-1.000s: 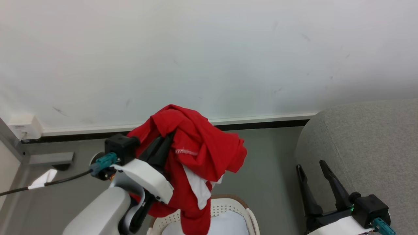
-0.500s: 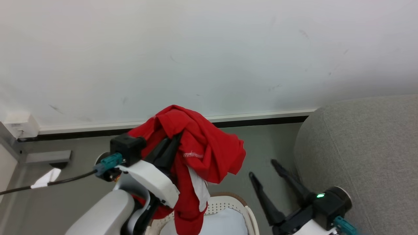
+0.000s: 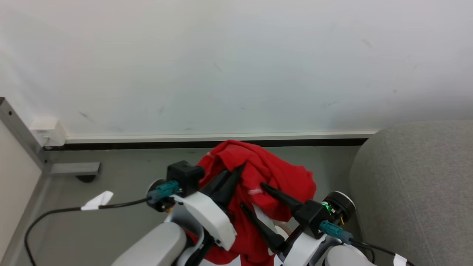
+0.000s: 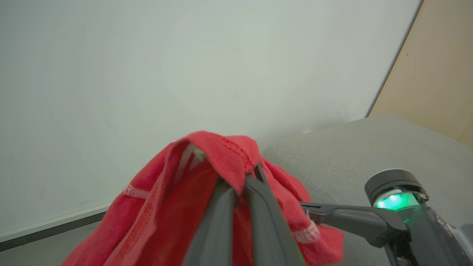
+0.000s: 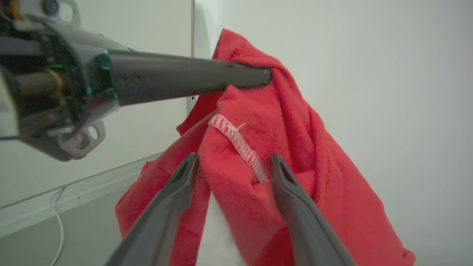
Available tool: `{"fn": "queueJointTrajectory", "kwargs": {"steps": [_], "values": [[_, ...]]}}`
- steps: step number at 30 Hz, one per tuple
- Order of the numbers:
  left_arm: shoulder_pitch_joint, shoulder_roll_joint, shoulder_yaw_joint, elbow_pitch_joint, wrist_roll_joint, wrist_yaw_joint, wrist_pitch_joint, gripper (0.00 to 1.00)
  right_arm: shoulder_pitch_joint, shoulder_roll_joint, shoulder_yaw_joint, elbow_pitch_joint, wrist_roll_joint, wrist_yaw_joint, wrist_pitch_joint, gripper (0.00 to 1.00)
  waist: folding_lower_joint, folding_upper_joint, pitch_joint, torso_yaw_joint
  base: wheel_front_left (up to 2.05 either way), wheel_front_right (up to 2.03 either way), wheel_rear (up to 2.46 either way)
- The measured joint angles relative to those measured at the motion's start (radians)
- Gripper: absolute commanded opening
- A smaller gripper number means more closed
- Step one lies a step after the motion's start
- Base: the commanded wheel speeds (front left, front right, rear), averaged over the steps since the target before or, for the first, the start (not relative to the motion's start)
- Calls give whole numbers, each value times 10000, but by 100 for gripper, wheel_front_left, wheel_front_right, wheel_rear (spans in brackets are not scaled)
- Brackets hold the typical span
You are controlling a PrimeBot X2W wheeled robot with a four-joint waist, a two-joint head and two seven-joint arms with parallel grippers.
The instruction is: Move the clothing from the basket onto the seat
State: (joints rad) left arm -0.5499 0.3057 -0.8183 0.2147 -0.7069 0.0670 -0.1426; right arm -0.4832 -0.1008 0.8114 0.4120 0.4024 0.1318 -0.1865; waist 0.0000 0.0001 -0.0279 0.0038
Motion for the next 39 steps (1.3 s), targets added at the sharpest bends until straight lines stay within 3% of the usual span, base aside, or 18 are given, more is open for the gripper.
{"fn": "queueJointTrajectory", "kwargs": {"steps": [8, 12, 18, 19, 20, 25, 31, 32, 33, 35, 36, 37, 39], "values": [[-157, -600, -575, -58, 63, -238, 157, 0, -489, 326, -63, 2094, -109, 0, 92, 100, 0, 0, -81, 708, 0, 0, 0], [-300, -742, -980, -132, 466, -270, 282, 0, -715, 397, 157, 2997, 150, 0, -255, 100, 0, 0, -129, 1059, 0, 0, 0], [-259, -972, -1087, -215, 238, -345, 384, 0, -1143, 476, 207, 3971, 575, 0, -694, 100, 0, 0, -216, 1395, 0, 0, 0], [-253, -974, -1099, -215, 217, -345, 401, 0, -1161, 476, 265, 4004, 642, 0, -702, 86, 0, 0, -234, 1427, 0, 0, 0], [-246, -978, -1106, -217, 207, -345, 401, 0, -1161, 472, 387, 3967, 777, 0, -709, 0, 0, 0, -249, 1454, 0, 0, 0], [-197, -928, -1060, -182, 146, -311, 397, 0, -1197, 520, 604, 4017, 1273, 0, -752, 0, 0, 0, -264, 1431, 0, 0, 0], [-132, -813, -938, -98, 52, -207, 268, 0, -1224, 518, -50, 3551, 1398, 0, -750, 0, 0, 0, -202, 1201, 0, 0, 0], [-114, -780, -940, -73, 48, -186, 261, 22, -1197, 520, -253, 3402, 1386, 0, -752, 0, 0, 0, -187, 1142, 0, 0, 0], [-81, -744, -930, -63, 48, -146, 247, 35, -1143, 518, -499, 3271, 1394, 0, -752, 0, 0, 0, -172, 1078, 0, 0, 0], [29, -673, -915, -69, 42, -127, 182, 45, -1020, 518, -823, 3066, 1411, 0, -757, 0, 0, -1, -143, 910, 0, 0, 0], [77, -652, -909, -84, 36, -98, 157, 66, -979, 518, -976, 2966, 1377, 0, -755, 0, 0, 0, -129, 811, 0, 0, 0], [122, -629, -905, -119, 33, -75, 82, 98, -966, 518, -1101, 2872, 1315, 0, -757, 0, 0, 0, -115, 705, 0, 0, 0], [210, -581, -890, -234, 35, -46, -31, 100, -949, 506, -1404, 2677, 1058, 0, -757, 0, 0, 0, -85, 472, 0, 0, 0]]}}
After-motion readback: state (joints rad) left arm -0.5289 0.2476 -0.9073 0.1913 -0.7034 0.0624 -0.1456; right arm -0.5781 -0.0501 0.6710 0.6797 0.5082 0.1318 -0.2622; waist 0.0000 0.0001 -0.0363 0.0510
